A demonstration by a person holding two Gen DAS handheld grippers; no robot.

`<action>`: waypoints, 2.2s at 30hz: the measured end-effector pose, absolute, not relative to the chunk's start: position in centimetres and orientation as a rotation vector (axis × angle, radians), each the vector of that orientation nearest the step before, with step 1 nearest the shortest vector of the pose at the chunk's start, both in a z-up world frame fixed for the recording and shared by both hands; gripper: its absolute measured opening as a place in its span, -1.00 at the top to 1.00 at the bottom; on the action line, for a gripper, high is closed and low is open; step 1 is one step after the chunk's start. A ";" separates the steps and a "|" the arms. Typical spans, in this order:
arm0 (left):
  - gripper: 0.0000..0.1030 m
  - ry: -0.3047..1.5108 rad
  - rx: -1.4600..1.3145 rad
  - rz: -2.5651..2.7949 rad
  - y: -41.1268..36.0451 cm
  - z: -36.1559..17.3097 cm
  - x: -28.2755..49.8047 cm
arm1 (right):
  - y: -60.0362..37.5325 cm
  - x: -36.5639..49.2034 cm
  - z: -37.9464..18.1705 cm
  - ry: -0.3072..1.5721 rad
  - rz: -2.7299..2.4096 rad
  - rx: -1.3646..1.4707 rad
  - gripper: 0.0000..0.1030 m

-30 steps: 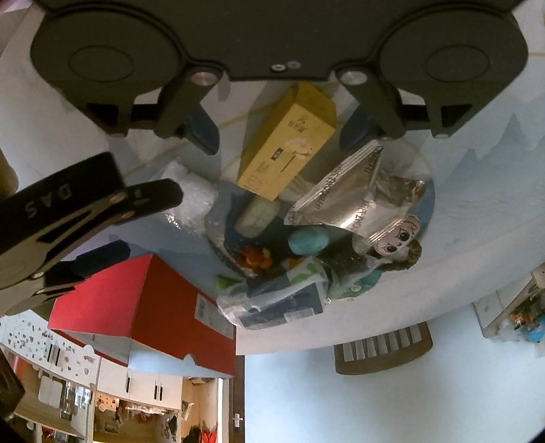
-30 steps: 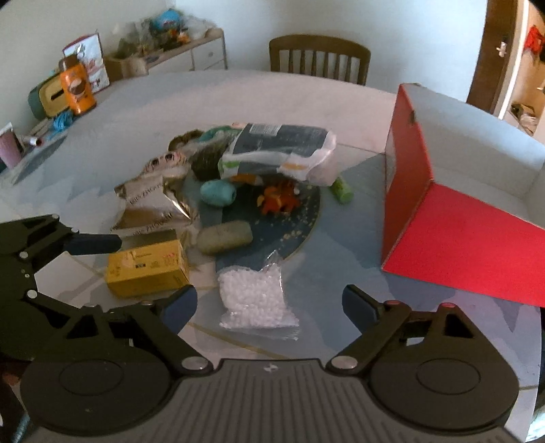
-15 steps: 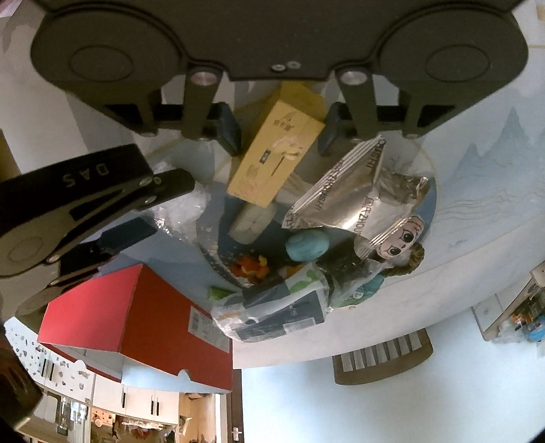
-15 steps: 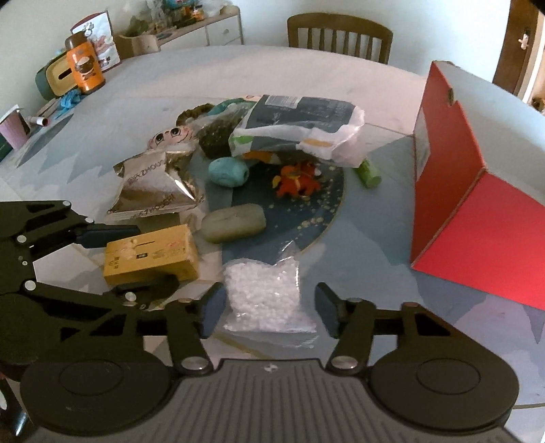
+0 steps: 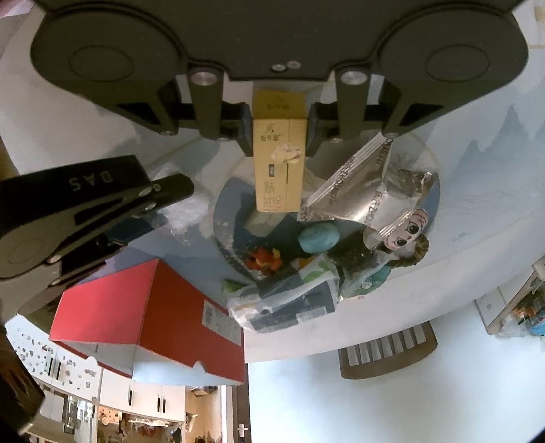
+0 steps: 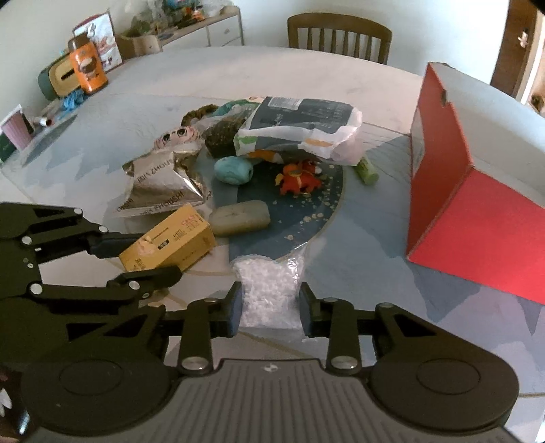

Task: Organize objects
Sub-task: 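Grasp the yellow box with the left gripper while the right gripper grasps the white bead bag, then carry the yellow box and bead bag with both grippers into the red box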

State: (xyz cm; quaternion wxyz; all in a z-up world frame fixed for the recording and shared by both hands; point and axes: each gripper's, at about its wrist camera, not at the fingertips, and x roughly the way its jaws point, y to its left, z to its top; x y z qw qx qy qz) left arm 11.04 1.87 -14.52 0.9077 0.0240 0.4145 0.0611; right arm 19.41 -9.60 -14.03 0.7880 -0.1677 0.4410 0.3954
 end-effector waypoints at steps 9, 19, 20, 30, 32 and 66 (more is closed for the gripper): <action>0.45 0.795 0.003 0.076 1.0 -10.2 10.4 | -12.3 18.8 -9.4 0.902 0.820 -0.262 0.37; 0.45 0.676 -0.016 0.007 0.6 -3.9 13.4 | -16.0 21.4 -2.5 0.793 0.732 -0.138 0.37; 0.45 0.660 -0.007 -0.001 0.5 -3.2 14.0 | -16.4 21.8 -1.9 0.781 0.721 -0.129 0.37; 0.45 0.605 0.045 -0.058 -1.6 -0.3 20.4 | -20.3 27.5 0.2 0.729 0.582 -0.080 0.37; 0.45 0.610 0.042 -0.070 -2.2 -0.1 21.9 | -21.2 29.0 0.2 0.734 0.560 -0.070 0.37; 0.45 1.021 0.039 -0.113 -10.4 -10.9 44.4 | -23.7 45.6 -11.6 1.021 0.577 -0.316 0.37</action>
